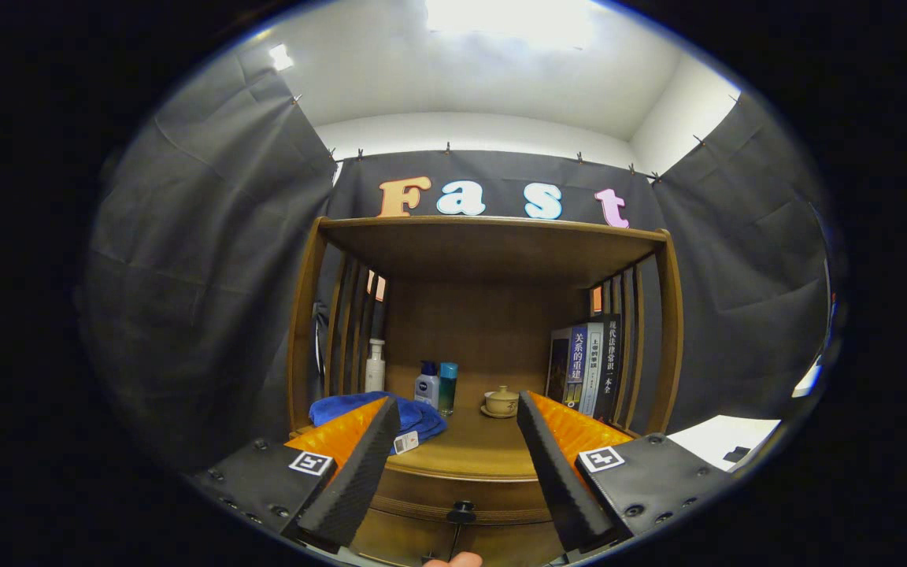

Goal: Pull open the drawer, take out the items inside it, and place them on the countertop above the cabinet.

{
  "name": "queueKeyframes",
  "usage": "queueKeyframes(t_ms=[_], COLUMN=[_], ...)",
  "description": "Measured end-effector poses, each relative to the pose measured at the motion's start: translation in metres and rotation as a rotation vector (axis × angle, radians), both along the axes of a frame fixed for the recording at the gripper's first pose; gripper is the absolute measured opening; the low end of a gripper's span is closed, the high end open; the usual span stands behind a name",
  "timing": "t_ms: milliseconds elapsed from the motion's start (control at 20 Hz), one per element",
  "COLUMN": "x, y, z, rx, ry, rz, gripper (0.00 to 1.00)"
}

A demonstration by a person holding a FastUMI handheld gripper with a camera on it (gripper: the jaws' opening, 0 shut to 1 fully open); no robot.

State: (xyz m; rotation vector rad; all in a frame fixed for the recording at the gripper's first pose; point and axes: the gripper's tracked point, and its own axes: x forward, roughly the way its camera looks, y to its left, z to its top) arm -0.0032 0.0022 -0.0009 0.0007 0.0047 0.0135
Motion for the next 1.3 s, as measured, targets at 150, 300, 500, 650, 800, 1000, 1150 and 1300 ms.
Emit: queueKeyframes(t_ms=[150, 300, 500, 650, 800, 1000, 1150, 1300], x=[0.000, 0.001, 0.011, 0.026, 0.036, 0.036, 0.042, 0.048], y=[-0.001, 0.002, -0.005, -0.014, -0.029, -0.040, -0.040, -0.035], z=[0.000, -0.003, -0.018, -0.042, -0.084, -0.137, -0.174, -0.199], rx=[0.001, 0.004, -0.006, -0.022, -0.018, 0.032, 0.033, 0.039], ry=[0.000, 0.003, 0.018, 0.026, 0.048, 0.090, 0.131, 0.153], rz=[-0.001, 0.007, -0.013, -0.032, -0.075, -0.117, -0.126, -0.121], gripper=[0.98, 0.98, 0.98, 0.98, 0.98, 0.98, 0.98, 0.98])
